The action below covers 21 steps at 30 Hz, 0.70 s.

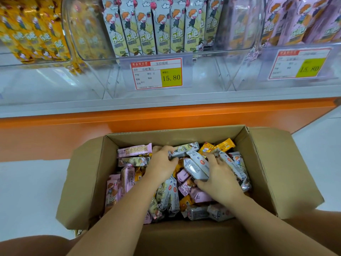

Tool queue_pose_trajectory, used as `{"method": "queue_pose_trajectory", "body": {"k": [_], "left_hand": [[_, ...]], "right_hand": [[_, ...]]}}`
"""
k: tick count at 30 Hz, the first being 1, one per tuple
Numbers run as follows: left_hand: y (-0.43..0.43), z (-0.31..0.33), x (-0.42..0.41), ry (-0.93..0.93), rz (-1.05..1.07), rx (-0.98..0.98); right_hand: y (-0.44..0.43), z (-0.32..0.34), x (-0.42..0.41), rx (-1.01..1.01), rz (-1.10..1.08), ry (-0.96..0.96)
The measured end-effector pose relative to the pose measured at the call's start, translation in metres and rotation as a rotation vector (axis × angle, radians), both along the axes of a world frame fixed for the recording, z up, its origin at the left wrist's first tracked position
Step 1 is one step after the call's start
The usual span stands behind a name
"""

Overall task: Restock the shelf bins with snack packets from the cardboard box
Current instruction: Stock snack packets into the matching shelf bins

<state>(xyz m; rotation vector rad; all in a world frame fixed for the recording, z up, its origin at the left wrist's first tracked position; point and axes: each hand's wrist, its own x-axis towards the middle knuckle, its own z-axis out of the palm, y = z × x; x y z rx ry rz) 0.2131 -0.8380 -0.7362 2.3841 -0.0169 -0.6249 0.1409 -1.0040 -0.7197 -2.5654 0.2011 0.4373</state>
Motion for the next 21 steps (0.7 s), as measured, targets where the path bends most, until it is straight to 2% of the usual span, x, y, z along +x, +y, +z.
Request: {"method": "queue_pose_trajectory", "body": {"k": [8, 14, 21], "left_hand": [[-0.005, -0.002, 0.004, 0.129, 0.411, -0.355], [-0.017, -0.005, 0.013, 0.287, 0.477, -0.419], [-0.035, -0.005, 0.017, 0.279, 0.581, -0.517]], "right_hand": [[-0.001, 0.004, -0.003, 0.106, -0.070, -0.024], [-0.004, 0.007, -0.005, 0.181, -0.138, 0.005], [-0.006, 0.004, -0.006, 0.250, -0.100, -0.011]]}}
